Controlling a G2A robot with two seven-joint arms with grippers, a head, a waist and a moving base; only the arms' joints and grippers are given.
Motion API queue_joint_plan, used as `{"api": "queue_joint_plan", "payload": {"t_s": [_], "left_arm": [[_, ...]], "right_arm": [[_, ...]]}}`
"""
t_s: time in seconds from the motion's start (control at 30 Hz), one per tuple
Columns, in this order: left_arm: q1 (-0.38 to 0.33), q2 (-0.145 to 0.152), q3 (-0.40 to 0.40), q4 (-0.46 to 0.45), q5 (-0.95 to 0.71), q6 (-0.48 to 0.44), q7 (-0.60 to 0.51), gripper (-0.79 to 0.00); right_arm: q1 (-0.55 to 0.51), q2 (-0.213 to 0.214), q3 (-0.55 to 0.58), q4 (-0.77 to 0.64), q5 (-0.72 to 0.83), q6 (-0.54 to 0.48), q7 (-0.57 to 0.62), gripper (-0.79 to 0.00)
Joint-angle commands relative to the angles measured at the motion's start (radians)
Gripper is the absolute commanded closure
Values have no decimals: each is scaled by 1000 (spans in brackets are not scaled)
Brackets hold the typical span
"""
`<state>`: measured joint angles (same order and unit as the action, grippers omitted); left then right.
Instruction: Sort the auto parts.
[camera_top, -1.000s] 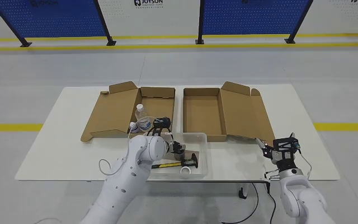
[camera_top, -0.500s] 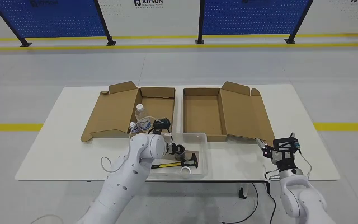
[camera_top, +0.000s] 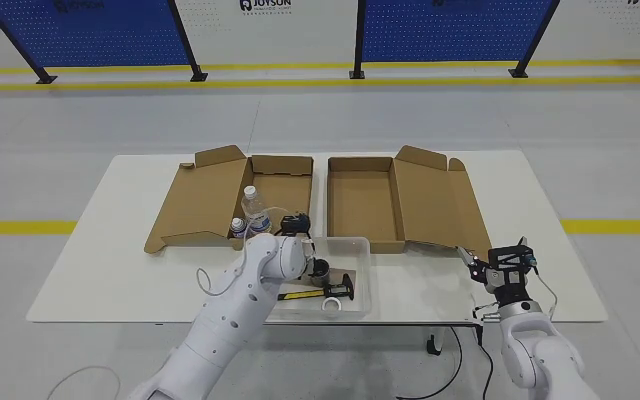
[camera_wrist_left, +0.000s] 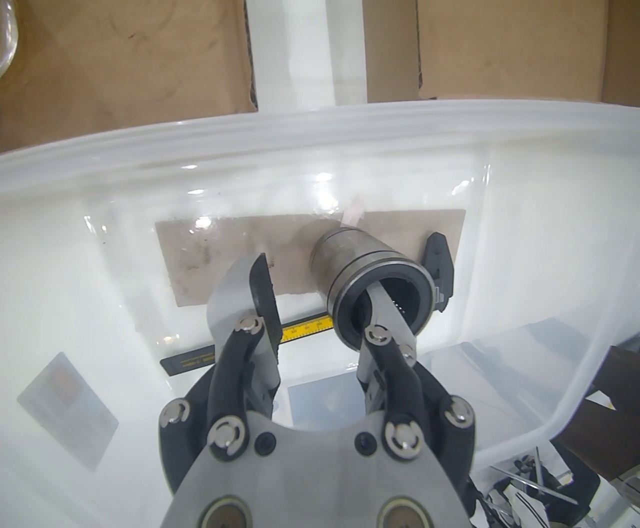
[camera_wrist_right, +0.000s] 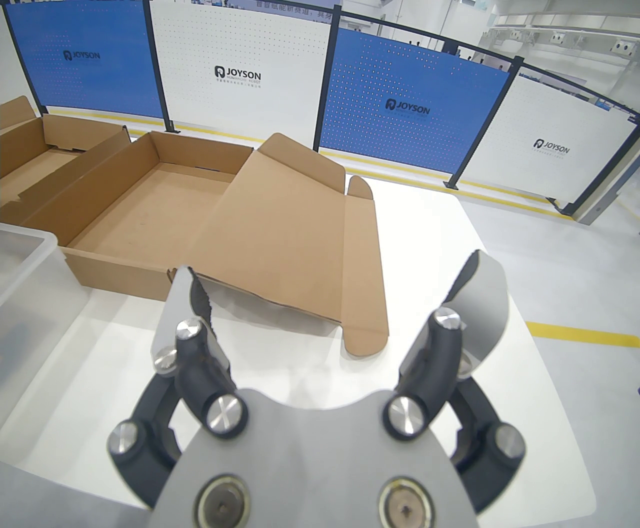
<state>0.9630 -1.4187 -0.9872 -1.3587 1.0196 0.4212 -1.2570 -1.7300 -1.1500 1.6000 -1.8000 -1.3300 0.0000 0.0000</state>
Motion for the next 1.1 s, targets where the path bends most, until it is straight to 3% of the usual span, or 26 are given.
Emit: {"api": "queue_joint_plan", "payload": {"t_s": [0.0, 0.13, 0.17, 0.2, 0.4, 0.67, 1.07], "left_arm": [[-11, -3, 9, 17, 1, 1, 0, -252], [-19, -8, 22, 30, 3, 9, 5, -166], [-20, -9, 24, 31, 4, 10, 8, -46], [-19, -9, 24, 31, 4, 12, 13, 0], [-9, -7, 13, 13, 10, 13, 23, 0], [23, 3, -18, -82, 29, 11, 10, 0], [161, 39, -138, -446, 29, -13, -116, 0]], "right_arm": [[0, 0, 0, 0, 0, 0, 0, -785], [0, 0, 0, 0, 0, 0, 0, -785], [0, 0, 0, 0, 0, 0, 0, -785], [0, 0, 0, 0, 0, 0, 0, -785], [0, 0, 0, 0, 0, 0, 0, -785], [0, 0, 0, 0, 0, 0, 0, -785], [0, 0, 0, 0, 0, 0, 0, -785]]}}
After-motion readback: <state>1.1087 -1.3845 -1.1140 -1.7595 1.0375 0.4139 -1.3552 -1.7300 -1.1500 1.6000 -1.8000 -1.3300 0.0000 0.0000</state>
